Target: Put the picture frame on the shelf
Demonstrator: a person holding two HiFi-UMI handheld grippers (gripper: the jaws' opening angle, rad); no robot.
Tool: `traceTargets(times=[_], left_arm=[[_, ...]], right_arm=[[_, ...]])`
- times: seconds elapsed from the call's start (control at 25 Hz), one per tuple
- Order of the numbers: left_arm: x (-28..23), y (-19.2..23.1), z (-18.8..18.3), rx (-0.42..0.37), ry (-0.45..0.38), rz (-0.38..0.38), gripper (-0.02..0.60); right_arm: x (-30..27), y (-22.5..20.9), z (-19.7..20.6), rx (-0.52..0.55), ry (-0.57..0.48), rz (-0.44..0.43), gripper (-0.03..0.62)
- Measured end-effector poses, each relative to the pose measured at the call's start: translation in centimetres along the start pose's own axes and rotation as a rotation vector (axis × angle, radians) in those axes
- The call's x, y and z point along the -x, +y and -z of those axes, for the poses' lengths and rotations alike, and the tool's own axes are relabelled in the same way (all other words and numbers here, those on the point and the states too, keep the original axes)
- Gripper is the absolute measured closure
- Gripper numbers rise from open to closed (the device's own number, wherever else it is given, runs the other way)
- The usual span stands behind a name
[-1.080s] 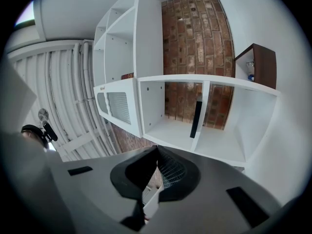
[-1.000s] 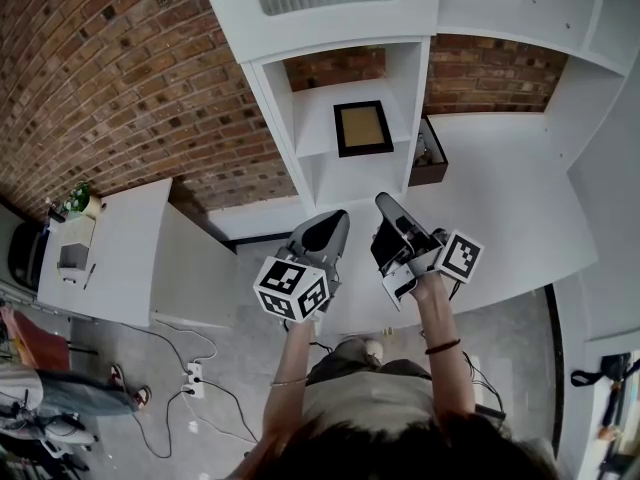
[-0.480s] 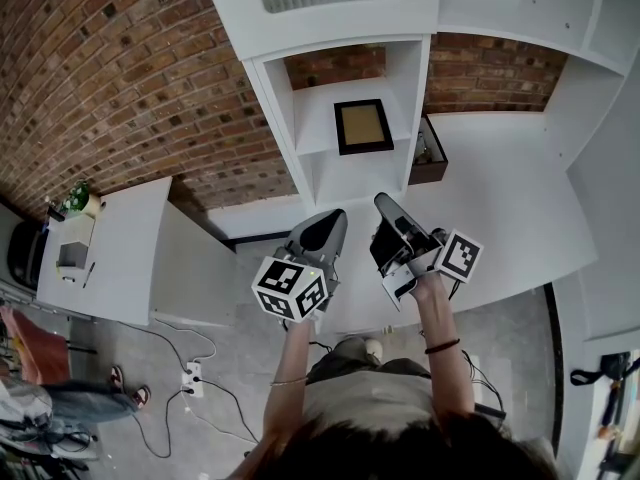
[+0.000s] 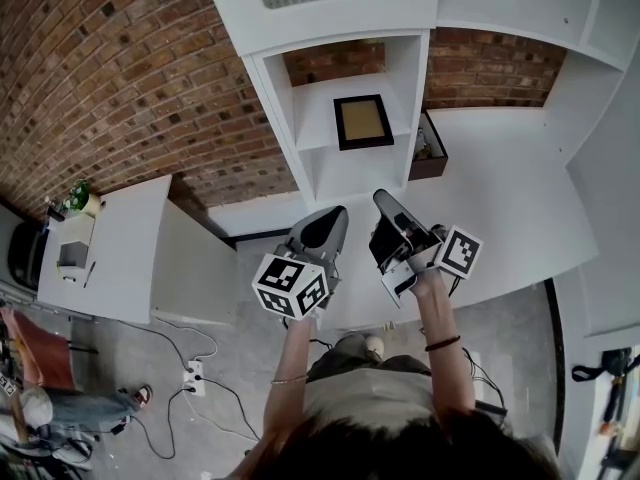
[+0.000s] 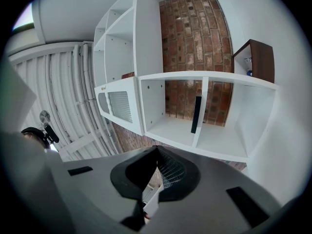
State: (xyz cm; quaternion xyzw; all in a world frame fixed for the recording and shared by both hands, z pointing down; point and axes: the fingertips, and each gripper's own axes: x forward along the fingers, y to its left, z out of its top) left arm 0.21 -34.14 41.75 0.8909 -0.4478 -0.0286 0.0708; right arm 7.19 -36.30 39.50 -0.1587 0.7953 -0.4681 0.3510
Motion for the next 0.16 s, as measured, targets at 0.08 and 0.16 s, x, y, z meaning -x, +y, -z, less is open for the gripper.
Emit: traceTargets(times=[0.08, 0.16], left_arm=[[0.08, 0.01, 0.04, 0.000, 0.001, 0.000, 0.571], [0.14, 0.04, 0.03, -0.001, 0.001, 0.000, 0.571]], right_arm=[[0.00, 0.00, 0.08, -0.001, 0.000, 0.000, 0.585], [-0.03, 0.04, 0.14, -0.001, 0.001, 0.000, 0.585]])
